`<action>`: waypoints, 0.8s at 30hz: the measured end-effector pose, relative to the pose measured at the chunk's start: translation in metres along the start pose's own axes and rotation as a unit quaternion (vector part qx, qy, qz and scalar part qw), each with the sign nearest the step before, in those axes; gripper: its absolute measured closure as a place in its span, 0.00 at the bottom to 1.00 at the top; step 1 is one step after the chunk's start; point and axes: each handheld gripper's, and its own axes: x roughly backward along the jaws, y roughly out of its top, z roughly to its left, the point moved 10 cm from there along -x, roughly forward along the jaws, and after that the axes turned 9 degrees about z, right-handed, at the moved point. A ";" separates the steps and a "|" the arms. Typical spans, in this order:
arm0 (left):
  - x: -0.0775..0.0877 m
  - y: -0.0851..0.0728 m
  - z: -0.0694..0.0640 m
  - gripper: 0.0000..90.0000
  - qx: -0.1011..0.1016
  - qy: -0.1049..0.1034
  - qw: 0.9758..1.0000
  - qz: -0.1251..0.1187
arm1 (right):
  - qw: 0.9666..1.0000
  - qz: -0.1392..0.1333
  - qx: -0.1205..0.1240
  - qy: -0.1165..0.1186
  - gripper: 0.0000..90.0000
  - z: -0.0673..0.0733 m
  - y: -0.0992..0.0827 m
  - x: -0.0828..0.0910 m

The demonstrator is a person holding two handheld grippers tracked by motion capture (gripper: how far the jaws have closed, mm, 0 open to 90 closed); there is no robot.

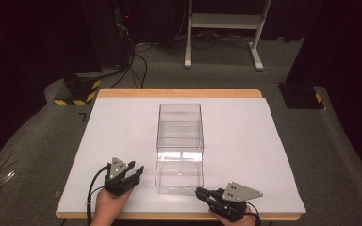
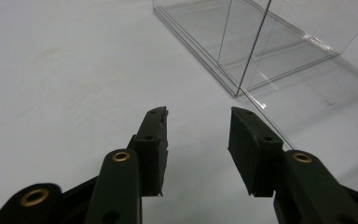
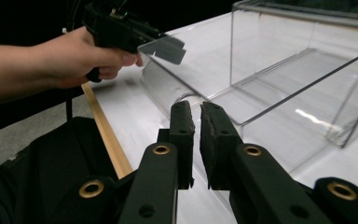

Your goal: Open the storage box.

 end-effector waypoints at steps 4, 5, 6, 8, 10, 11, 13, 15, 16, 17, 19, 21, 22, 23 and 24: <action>0.000 0.000 0.003 0.64 0.004 0.002 1.000 0.000 | 1.000 -0.013 -0.006 -0.017 0.90 -0.007 0.006 0.011; 0.000 -0.001 0.004 0.64 0.005 0.002 1.000 0.001 | 1.000 -0.017 -0.008 -0.021 0.89 -0.009 0.007 0.012; 0.000 0.000 0.005 0.63 0.004 0.004 1.000 0.000 | 0.999 -0.019 -0.011 -0.026 0.88 -0.011 0.008 0.014; 0.000 -0.001 0.007 0.63 0.007 0.005 1.000 0.001 | 0.999 -0.026 -0.015 -0.036 0.87 -0.017 0.010 0.017; 0.000 -0.001 0.010 0.63 0.008 0.007 1.000 0.001 | 0.998 -0.029 -0.020 -0.049 0.86 -0.024 0.012 0.020; 0.000 -0.001 0.011 0.63 0.009 0.008 1.000 0.001 | 0.998 -0.031 -0.022 -0.055 0.85 -0.027 0.012 0.021; 0.001 -0.002 0.014 0.63 0.009 0.011 1.000 0.003 | 0.997 -0.034 -0.027 -0.062 0.84 -0.033 0.013 0.022; 0.001 -0.003 0.015 0.63 0.010 0.013 1.000 0.003 | 0.997 -0.035 -0.029 -0.069 0.84 -0.037 0.014 0.023; 0.001 -0.004 0.019 0.63 0.009 0.015 1.000 0.007 | 0.996 -0.037 -0.033 -0.080 0.83 -0.044 0.014 0.024; 0.001 -0.005 0.020 0.62 0.009 0.016 1.000 0.009 | 0.995 -0.035 -0.036 -0.087 0.83 -0.049 0.014 0.025; 0.002 -0.006 0.025 0.62 0.009 0.021 1.000 0.013 | 0.993 -0.033 -0.038 -0.103 0.82 -0.057 0.013 0.025; 0.002 -0.006 0.027 0.61 0.012 0.023 1.000 0.014 | 0.991 -0.031 -0.043 -0.120 0.81 -0.067 0.012 0.026; 0.003 -0.007 0.033 0.61 0.013 0.028 0.999 0.015 | 0.991 -0.028 -0.043 -0.127 0.80 -0.071 0.010 0.027; 0.004 -0.008 0.036 0.61 0.012 0.032 0.999 0.017 | 0.990 -0.027 -0.044 -0.134 0.80 -0.075 0.009 0.027; 0.004 -0.008 0.039 0.61 0.016 0.035 0.999 0.018 | 0.989 -0.025 -0.045 -0.142 0.79 -0.080 0.008 0.028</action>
